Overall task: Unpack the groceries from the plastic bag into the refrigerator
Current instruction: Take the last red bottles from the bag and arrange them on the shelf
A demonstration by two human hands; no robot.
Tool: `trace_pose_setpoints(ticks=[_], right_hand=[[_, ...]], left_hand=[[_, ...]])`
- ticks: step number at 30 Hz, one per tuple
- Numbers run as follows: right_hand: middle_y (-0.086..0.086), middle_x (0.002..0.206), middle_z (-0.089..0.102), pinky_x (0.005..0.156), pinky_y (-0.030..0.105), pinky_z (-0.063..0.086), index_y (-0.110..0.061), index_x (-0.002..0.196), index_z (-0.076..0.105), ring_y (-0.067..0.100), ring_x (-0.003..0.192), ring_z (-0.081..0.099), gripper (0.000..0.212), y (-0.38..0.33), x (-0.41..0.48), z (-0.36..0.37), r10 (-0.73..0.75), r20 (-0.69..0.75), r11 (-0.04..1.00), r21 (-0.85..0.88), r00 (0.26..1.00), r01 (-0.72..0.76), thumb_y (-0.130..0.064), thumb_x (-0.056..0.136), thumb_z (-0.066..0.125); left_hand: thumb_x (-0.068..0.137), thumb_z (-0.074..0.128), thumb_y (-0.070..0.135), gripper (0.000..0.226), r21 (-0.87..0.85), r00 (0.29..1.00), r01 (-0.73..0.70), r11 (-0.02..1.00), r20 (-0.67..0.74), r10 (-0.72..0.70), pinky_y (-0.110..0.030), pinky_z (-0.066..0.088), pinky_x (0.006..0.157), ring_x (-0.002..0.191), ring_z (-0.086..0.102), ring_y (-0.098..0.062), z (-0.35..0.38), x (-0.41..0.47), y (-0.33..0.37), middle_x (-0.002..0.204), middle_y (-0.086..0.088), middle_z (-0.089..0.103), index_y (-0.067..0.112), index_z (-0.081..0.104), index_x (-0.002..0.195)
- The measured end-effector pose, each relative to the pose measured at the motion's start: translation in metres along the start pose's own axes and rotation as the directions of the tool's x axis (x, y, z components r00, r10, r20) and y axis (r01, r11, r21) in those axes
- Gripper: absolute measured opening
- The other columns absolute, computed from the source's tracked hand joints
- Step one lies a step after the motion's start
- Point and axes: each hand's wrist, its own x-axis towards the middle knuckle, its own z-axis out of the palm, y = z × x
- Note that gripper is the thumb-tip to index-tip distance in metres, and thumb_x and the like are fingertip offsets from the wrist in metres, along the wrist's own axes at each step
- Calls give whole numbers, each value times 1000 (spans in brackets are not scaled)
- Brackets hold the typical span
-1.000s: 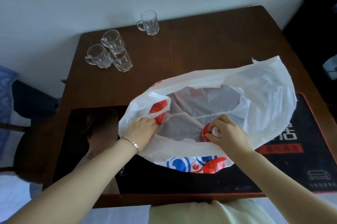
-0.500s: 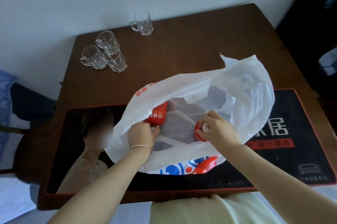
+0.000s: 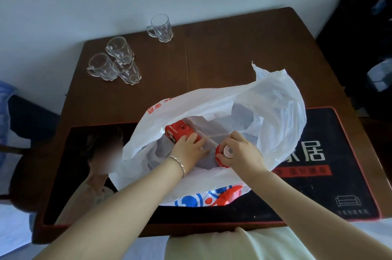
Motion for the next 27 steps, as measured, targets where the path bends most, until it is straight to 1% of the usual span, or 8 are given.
trace_pose_setpoints(ticks=[3, 6, 9, 12, 16, 19, 21, 27], right_hand=[[-2, 115, 53, 85, 24, 51, -16, 114, 59, 17, 101, 54, 31, 0, 1, -1, -4, 6, 1000, -2, 1000, 4, -31, 87, 63], [-2, 114, 53, 83, 23, 51, -16, 113, 60, 17, 99, 54, 29, 2, 1, 1, -11, 6, 1000, 2, 1000, 11, -30, 87, 63], [-2, 113, 52, 80, 22, 49, -17, 110, 62, 17, 97, 53, 28, 4, 1, 2, -17, 8, 1000, 17, 1000, 17, -30, 86, 64], [-2, 118, 49, 82, 21, 46, -20, 116, 56, 18, 103, 55, 33, 3, 1, 0, 0, 35, 1000, -26, 999, 1, -35, 87, 61], [-1, 122, 53, 81, 27, 53, -24, 129, 32, 20, 102, 60, 48, -2, -1, -6, 131, 73, 976, -183, 989, -116, -49, 91, 49], [-1, 117, 61, 81, 28, 54, -25, 133, 28, 18, 100, 63, 51, -10, -5, -8, 172, 57, 960, -232, 983, -155, -54, 92, 39], [-1, 115, 62, 81, 29, 54, -26, 133, 31, 19, 99, 63, 48, -18, -6, -7, 192, 25, 954, -237, 981, -181, -52, 94, 38], [-4, 117, 63, 84, 27, 55, -27, 127, 42, 16, 98, 63, 45, -45, -9, -23, 385, -9, 915, -127, 923, -383, -52, 90, 49]], left_hand=[[86, 63, 19, 60, 227, 984, -171, 959, 91, 154, -41, 35, 105, 127, 37, -31, -5, 6, -8, 142, -4, 38, 26, 34, 138], [75, 74, 15, 63, 194, 980, -198, 961, 18, 199, -42, 43, 98, 119, 50, -32, -10, -8, -13, 135, -8, 48, 17, 47, 131], [45, 91, 18, 46, -132, 978, 57, 990, -192, -82, -31, 55, 51, 69, 67, -24, -23, -34, -25, 88, -8, 67, 13, 71, 86], [77, 71, 23, 39, -578, 926, 277, 767, -54, -374, -35, 54, 75, 96, 62, -29, -19, -49, -40, 116, -7, 57, 12, 59, 112], [85, 63, 31, 35, -681, 913, 288, 674, -18, -408, -25, 46, 87, 104, 57, -23, -8, -58, -48, 118, -2, 52, 18, 53, 115], [86, 60, 36, 33, -684, 934, 252, 684, -15, -358, -23, 45, 84, 103, 57, -22, -6, -57, -52, 116, -2, 52, 18, 50, 112], [89, 54, 42, 41, -559, 946, 228, 797, -68, -318, -25, 48, 88, 110, 56, -21, -7, -55, -53, 125, -1, 52, 22, 43, 124], [91, 45, 51, 50, -394, 941, 127, 910, -241, -236, -25, 50, 87, 108, 60, -18, -23, -53, -59, 126, 1, 58, 25, 38, 133]])
